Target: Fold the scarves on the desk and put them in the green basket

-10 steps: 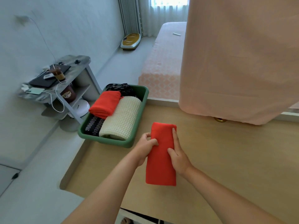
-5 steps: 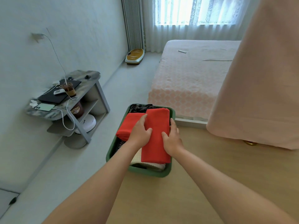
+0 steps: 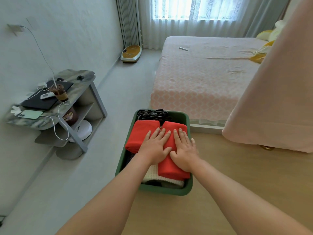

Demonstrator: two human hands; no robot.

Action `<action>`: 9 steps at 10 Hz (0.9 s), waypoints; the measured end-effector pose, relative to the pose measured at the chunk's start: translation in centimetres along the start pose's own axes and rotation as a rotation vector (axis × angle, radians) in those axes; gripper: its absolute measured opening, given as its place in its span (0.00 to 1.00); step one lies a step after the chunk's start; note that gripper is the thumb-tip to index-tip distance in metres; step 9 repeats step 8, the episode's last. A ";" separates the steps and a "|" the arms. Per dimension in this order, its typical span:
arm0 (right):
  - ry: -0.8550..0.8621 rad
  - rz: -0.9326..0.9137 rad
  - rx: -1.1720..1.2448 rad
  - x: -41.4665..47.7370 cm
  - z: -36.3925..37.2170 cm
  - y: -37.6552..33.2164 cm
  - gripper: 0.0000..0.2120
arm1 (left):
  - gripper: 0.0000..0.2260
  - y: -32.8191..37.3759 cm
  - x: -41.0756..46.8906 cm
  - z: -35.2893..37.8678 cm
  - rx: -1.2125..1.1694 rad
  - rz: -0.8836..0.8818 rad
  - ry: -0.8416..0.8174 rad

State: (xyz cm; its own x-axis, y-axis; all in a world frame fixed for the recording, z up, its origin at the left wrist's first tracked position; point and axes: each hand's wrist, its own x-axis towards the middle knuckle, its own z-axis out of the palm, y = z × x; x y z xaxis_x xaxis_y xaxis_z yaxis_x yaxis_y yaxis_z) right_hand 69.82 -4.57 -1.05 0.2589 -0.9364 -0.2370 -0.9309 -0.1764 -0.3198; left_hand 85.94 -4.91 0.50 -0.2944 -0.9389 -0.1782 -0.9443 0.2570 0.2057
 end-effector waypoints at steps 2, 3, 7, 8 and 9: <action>0.026 0.024 -0.033 1.0 -1.1 0.1 0.38 | 0.32 0.0 -2.7 1.2 0.035 0.080 0.205; 0.017 -0.046 -0.088 1.5 -1.7 0.9 0.37 | 0.46 -0.8 -3.7 2.4 0.028 0.067 0.096; -0.133 0.023 -0.070 0.7 -2.4 1.1 0.37 | 0.52 -1.1 -3.6 1.4 0.031 0.026 -0.086; -0.066 -0.040 0.026 -1.0 -5.4 0.6 0.34 | 0.45 0.3 -4.8 -1.1 -0.094 0.017 -0.003; -0.066 -0.040 0.026 -1.0 -5.4 0.6 0.34 | 0.45 0.3 -4.8 -1.1 -0.094 0.017 -0.003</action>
